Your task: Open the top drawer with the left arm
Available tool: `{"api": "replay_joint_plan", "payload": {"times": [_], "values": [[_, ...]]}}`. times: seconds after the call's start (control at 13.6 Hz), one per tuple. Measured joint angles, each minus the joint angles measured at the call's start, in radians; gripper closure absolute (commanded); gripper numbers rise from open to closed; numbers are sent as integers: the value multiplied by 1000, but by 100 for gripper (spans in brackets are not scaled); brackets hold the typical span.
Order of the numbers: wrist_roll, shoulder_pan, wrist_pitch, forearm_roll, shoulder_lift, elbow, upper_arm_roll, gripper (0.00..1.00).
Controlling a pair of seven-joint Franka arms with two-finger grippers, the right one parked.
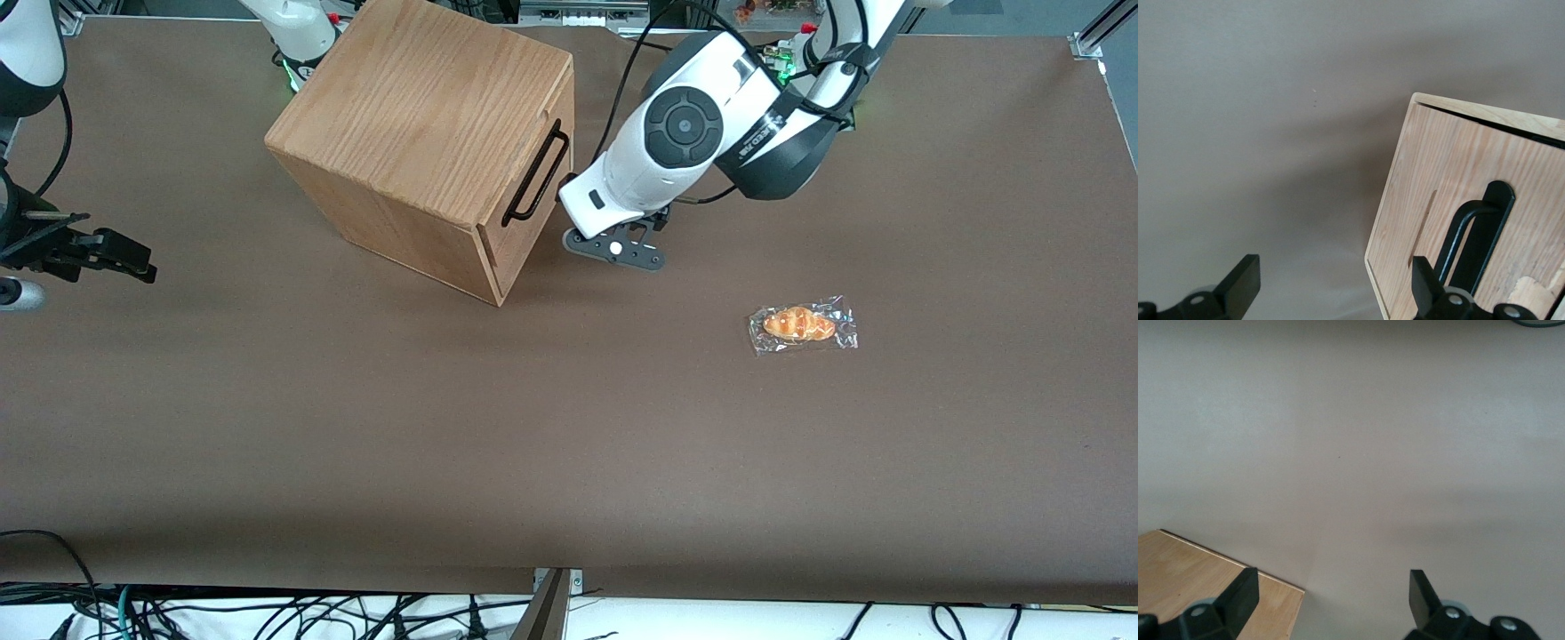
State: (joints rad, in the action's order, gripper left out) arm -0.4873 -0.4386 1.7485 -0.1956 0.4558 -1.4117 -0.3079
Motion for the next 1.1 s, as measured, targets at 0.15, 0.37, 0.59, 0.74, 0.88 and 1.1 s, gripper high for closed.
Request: {"api": "replay_joint_plan", "payload": {"times": [0.15,0.37,0.59,0.74,0.88,1.1], "values": [[0,-11,11,0,12,0,0,0],[0,-19,21,0,25,0,-11,0],[1,-31,24,0,37,0,-27,0],[1,-40,26,0,42,0,-34,0],[1,-43,26,0,43,-2,-39,0],[1,-44,26,0,50,-7,-48,0]]}}
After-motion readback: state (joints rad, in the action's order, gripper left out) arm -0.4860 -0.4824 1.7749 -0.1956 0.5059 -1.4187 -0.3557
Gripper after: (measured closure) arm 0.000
